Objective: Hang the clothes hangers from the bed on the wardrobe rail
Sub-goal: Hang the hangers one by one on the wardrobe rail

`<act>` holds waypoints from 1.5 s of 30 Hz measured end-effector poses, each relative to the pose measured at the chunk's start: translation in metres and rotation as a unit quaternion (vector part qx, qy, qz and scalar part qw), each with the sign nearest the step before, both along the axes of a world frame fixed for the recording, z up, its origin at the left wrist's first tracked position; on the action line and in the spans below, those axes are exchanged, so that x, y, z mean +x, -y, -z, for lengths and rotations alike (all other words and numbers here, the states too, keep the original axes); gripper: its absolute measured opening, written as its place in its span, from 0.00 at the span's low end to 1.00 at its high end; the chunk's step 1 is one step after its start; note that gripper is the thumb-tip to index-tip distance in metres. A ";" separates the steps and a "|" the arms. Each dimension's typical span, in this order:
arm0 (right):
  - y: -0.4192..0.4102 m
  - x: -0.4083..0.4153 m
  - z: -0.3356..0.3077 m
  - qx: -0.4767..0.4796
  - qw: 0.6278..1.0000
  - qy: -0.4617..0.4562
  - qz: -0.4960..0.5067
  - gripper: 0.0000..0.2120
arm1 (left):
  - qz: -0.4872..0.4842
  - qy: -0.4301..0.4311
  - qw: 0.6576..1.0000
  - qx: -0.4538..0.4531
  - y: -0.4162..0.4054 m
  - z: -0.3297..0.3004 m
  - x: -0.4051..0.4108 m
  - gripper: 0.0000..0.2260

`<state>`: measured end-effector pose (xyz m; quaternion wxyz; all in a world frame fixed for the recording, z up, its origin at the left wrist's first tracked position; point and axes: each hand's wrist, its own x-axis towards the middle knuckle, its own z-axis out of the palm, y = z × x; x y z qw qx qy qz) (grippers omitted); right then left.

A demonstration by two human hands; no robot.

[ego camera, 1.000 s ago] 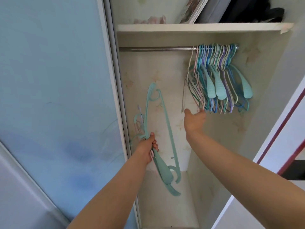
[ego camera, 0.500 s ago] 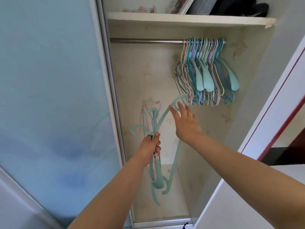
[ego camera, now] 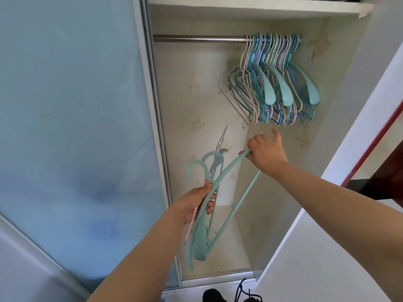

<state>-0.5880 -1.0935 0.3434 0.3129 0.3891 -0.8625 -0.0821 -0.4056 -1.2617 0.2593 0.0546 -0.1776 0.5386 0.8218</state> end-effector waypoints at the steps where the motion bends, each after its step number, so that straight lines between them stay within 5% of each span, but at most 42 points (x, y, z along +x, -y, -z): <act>1: -0.002 -0.003 -0.002 0.000 1.000 -0.006 -0.009 0.23 | -0.002 0.005 1.000 0.009 0.002 0.003 -0.001 0.22; 10: -0.027 -0.023 -0.019 -0.041 0.995 0.022 -0.084 0.22 | -0.138 0.089 0.977 0.139 0.010 0.022 -0.027 0.12; 24: -0.088 -0.035 0.007 -0.044 0.994 0.040 -0.088 0.16 | -0.265 -0.014 0.928 0.263 0.031 0.023 -0.055 0.16; 33: -0.086 -0.020 0.000 0.212 0.968 0.072 0.112 0.14 | -0.146 0.001 0.989 0.025 0.018 0.023 -0.038 0.10; 39: -0.056 -0.005 -0.008 0.254 0.958 0.064 0.114 0.12 | -0.088 0.040 0.994 -0.058 -0.006 0.024 -0.031 0.12; 45: -0.050 0.002 -0.010 0.273 0.948 0.114 0.119 0.16 | -0.105 0.041 0.993 -0.046 -0.007 0.031 -0.026 0.10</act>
